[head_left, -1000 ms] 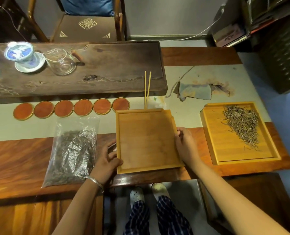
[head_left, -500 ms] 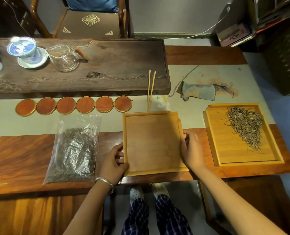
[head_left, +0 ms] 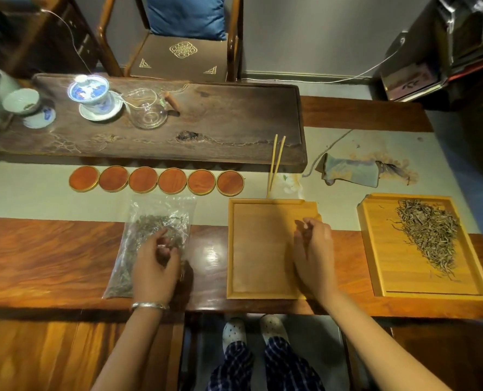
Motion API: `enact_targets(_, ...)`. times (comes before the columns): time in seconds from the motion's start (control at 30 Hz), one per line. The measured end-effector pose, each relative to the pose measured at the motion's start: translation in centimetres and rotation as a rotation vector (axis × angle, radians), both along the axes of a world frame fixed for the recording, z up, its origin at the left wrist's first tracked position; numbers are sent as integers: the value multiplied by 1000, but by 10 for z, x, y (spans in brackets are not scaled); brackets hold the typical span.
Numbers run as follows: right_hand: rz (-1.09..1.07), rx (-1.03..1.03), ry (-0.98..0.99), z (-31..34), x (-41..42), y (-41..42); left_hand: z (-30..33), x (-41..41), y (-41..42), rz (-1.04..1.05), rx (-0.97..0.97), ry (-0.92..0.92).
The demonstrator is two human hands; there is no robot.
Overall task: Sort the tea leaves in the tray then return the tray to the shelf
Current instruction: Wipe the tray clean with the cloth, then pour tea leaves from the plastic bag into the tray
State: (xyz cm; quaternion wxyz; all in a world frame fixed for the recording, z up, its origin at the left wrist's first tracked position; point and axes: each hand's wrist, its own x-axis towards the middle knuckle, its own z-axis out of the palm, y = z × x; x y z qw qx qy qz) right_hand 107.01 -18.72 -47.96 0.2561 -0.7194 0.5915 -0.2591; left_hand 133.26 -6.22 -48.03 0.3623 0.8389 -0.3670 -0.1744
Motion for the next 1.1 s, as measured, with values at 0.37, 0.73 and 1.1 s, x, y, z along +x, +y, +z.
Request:
enact_targets(0.37,388,356,-7,0,205,-3,-23,73,5,104,303,-80)
enact_targets(0.73,37,615,-153,-34,250,-29,-43,84,2,71,271,-55)
enact_targets(1.1,602,409,-41,13,224,-57,-17,81,14,-58,4,-50)
